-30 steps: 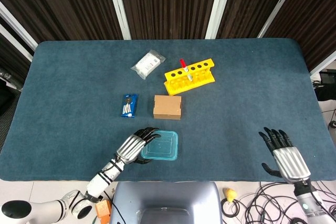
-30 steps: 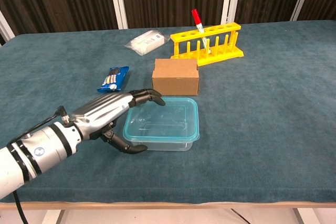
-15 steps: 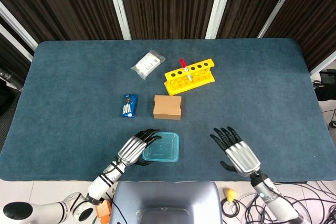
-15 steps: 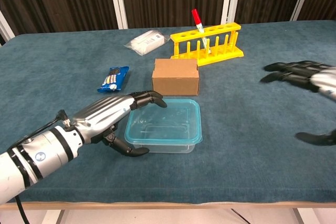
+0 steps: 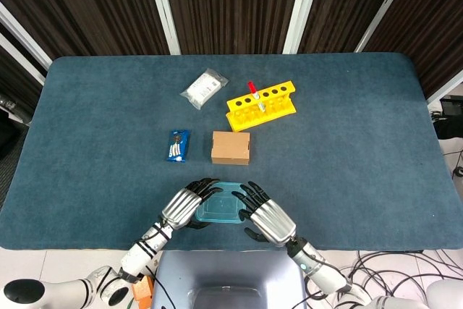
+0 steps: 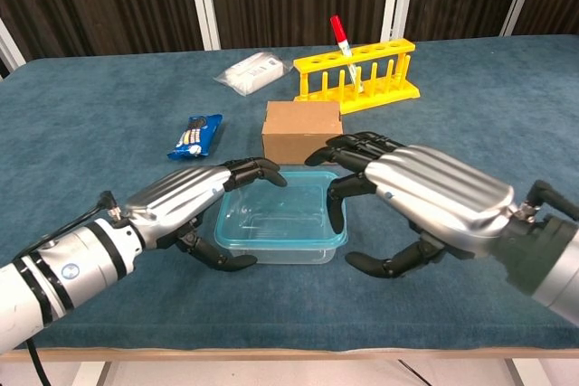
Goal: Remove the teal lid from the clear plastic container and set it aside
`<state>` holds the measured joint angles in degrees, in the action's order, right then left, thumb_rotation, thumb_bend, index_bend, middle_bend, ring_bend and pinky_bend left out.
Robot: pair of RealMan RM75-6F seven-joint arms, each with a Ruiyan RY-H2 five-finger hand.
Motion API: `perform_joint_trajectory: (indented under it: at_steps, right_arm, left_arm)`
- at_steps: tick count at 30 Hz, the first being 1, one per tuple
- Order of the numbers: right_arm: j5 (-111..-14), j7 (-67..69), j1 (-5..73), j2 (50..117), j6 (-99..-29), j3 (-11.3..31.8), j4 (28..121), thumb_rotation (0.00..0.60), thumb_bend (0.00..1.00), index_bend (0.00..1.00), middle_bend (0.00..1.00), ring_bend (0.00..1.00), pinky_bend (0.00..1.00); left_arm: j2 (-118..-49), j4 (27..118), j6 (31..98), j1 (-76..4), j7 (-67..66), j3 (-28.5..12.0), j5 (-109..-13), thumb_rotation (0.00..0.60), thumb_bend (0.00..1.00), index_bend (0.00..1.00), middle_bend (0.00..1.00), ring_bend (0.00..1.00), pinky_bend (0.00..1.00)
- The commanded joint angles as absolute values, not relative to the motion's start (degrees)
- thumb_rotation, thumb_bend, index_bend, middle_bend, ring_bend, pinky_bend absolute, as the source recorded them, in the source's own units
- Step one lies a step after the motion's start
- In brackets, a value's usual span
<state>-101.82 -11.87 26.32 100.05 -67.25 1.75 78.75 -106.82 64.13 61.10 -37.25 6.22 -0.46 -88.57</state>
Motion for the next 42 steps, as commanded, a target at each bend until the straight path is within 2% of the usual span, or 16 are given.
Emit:
perform_joint_trajectory:
  at_steps: [1,15,42]
  right_arm:
    - [-101.4,-12.7,26.7,101.3,-67.7,1.8,77.9,0.600,0.25,0.53,0.12,0.00,0.00]
    - [-98.3,-13.0,27.4,103.8,-68.6,2.4,75.1,0.600,0.25,0.53,0.12,0.00,0.00]
    - [-94.9,-13.8,28.7,105.3,-68.2,2.1,76.3,0.600,0.25,0.54,0.12,0.00,0.00]
  left_arm:
    - [-106.7,64.1,61.1,-37.2,6.3,-0.5,-88.5,0.600,0.28,0.61,0.51,0.26,0.39]
    - [-106.6,64.0,61.2,-37.1,6.7,-0.4,-88.9,0.600,0.28,0.61,0.52,0.26,0.39]
    - [-106.7,63.4,61.1,-37.3,7.4,-0.5,-89.0,0.600,0.28,0.62,0.53,0.28,0.39]
